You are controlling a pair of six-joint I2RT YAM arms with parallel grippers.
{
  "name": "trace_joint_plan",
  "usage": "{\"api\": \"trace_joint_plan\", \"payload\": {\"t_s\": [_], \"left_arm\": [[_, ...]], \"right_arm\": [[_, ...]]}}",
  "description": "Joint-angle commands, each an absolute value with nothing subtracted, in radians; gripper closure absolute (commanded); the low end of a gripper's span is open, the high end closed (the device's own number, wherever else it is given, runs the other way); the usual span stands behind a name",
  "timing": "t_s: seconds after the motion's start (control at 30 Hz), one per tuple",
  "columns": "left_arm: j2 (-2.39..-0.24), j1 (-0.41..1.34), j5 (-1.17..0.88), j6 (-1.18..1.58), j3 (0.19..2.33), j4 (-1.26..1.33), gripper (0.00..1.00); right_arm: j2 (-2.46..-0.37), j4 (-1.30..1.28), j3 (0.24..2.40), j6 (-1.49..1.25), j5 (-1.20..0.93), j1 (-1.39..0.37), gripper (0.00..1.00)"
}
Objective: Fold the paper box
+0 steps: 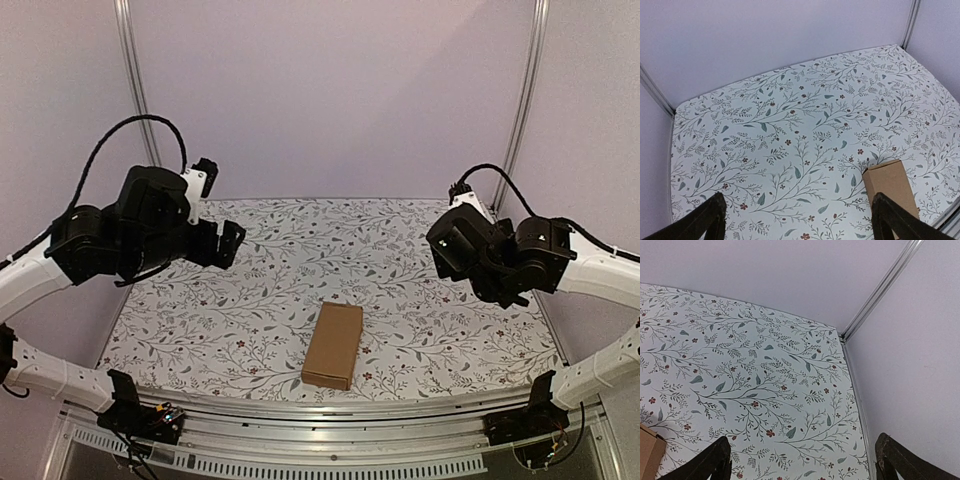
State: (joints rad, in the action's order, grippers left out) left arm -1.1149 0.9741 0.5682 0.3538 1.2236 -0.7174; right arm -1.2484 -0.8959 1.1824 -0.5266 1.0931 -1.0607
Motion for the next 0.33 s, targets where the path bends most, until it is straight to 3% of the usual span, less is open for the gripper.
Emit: {"api": "trace_joint_plan", "payload": {"t_s": [0.0, 0.3], "left_arm": [[-1.043, 0.960, 0.650, 0.319, 1.126, -0.735, 0.00], [-0.931, 0.960, 0.624, 0.385, 1.018, -0.723, 0.00]], "right_arm": [[-1.211, -0.981, 1.160, -0.516, 1.087, -1.058, 0.01], [-1.117, -0.879, 1.068, -0.515, 1.008, -1.057, 0.01]]}}
